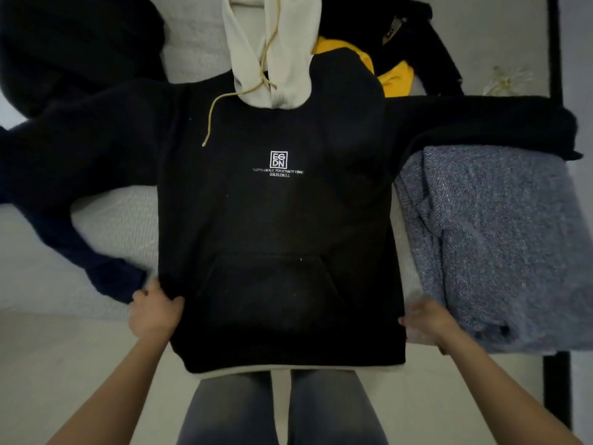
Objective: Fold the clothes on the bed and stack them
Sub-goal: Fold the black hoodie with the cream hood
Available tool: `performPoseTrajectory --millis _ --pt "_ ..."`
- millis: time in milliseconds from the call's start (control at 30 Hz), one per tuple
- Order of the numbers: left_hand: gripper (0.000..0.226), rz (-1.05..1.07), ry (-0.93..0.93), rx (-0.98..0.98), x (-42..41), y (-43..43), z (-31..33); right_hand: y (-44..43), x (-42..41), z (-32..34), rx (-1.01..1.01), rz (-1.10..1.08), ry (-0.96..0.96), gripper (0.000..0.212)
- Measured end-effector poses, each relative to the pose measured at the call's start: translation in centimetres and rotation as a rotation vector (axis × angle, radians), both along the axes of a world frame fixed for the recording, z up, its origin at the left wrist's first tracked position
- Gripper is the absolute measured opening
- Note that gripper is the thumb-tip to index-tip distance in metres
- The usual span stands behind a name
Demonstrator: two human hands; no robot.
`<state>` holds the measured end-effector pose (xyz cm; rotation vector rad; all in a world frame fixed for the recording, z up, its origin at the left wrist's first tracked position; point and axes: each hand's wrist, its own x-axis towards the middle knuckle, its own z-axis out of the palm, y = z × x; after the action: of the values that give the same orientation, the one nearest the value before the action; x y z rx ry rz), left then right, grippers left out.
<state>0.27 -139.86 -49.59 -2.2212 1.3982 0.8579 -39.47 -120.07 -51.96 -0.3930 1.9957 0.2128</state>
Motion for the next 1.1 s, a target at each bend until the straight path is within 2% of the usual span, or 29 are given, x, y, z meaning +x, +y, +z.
performPoseTrajectory --millis 100,200,300,433,500,567,667,733,800,967,1033,1100 --pt "0.061 -0.139 0.074 -0.188 -5.1 -1.9 0.6 -4.2 -2.4 0.6 -0.272 -0.131 0.139 0.018" --pt "0.058 -0.221 0.219 -0.209 -10.9 -4.4 0.8 -9.5 -6.1 2.3 -0.506 -0.319 0.252 0.029" --pt "0.056 -0.296 0.334 -0.215 -16.8 -6.4 1.3 -13.4 -11.1 4.6 -0.638 -0.567 0.361 0.026" --pt "0.057 -0.458 0.448 -0.21 -23.8 -8.3 1.3 -15.8 -18.2 6.2 -0.719 -0.646 0.525 0.035" --pt "0.058 -0.522 0.489 -0.214 -26.9 -9.1 0.8 -16.9 -20.9 6.7 -0.761 -0.727 0.522 0.035" --pt "0.058 -0.569 0.495 -0.216 -29.4 -9.6 0.4 -17.5 -23.1 6.8 -0.776 -0.87 0.509 0.017" --pt "0.058 -0.594 0.495 -0.177 -32.2 -9.8 -0.2 -17.3 -26.2 5.7 -0.756 -1.146 0.421 0.046" --pt "0.058 -0.581 0.496 -0.151 -33.2 -9.7 -0.5 -17.4 -27.0 5.3 -0.728 -1.342 0.267 0.049" --pt "0.058 -0.567 0.488 -0.127 -33.6 -9.6 -0.9 -17.6 -27.2 5.1 -0.756 -1.479 0.192 0.048" --pt "0.063 -0.559 0.483 -0.022 -34.1 -10.2 -1.9 -17.4 -31.1 1.7 -0.836 -1.76 0.265 0.058" --pt "0.066 -0.555 0.499 0.023 -34.4 -10.6 -2.0 -18.4 -30.0 3.5 -0.878 -1.758 0.333 0.055" --pt "0.068 -0.531 0.53 0.065 -34.6 -10.8 -1.9 -19.0 -28.7 5.4 -0.927 -1.66 0.368 0.052"
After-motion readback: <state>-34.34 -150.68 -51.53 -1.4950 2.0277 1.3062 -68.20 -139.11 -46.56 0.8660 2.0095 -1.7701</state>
